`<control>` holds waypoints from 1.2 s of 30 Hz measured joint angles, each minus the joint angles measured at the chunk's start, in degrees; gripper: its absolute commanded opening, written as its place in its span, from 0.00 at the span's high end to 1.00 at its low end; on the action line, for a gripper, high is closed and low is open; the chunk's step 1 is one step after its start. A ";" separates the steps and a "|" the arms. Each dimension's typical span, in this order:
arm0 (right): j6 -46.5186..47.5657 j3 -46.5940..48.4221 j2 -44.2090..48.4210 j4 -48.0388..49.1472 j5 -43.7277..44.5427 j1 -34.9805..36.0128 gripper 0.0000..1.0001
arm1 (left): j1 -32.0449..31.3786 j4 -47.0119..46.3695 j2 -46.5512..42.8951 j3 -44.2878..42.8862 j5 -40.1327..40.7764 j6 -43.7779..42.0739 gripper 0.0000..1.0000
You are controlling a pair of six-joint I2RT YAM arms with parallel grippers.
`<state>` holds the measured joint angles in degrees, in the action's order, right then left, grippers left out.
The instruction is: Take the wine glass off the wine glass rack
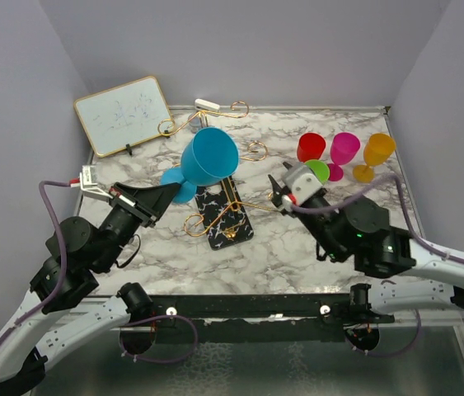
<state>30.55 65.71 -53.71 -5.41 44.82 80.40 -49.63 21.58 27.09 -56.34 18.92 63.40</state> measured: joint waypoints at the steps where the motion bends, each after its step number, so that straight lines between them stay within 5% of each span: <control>1: -0.98 1.36 -1.97 -1.66 0.28 -1.92 0.64 | 0.00 0.11 -0.02 0.00 0.09 -0.37 1.00; 4: -5.73 7.15 -8.87 -7.89 -2.47 -11.69 0.72 | 0.00 0.52 0.24 -0.02 0.24 -1.81 1.00; 7: -14.71 19.69 -18.93 -19.82 -11.02 -28.85 0.96 | 0.00 1.42 1.88 -1.20 0.24 -3.76 1.00; 11: -26.58 31.32 -25.68 -31.19 -23.87 -41.81 0.99 | 0.00 4.22 7.28 -6.27 0.13 -6.78 1.00; 14: -32.92 32.44 -22.97 -35.19 -33.38 -42.75 0.98 | 0.00 4.70 10.97 -9.05 -0.48 -8.92 1.00; 17: -37.64 32.61 -17.73 -36.68 -42.53 -42.47 0.61 | 0.00 4.61 13.20 -9.88 -1.68 -11.06 1.00; 19: -39.45 33.38 -14.29 -37.11 -46.64 -42.38 0.54 | 0.00 4.52 14.56 -9.88 -2.95 -12.66 1.00; 28: -44.11 42.07 -6.54 -37.13 -54.84 -42.38 0.52 | 0.00 1.95 19.10 -9.99 -8.96 -15.87 1.00; 36: -44.46 36.72 -10.05 -37.92 -58.86 -42.38 0.52 | 0.00 -0.55 19.28 -10.25 -11.72 -16.02 1.00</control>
<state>-13.91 102.43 -63.77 -43.33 -14.04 38.02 -49.63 21.04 46.37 -66.59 7.20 47.37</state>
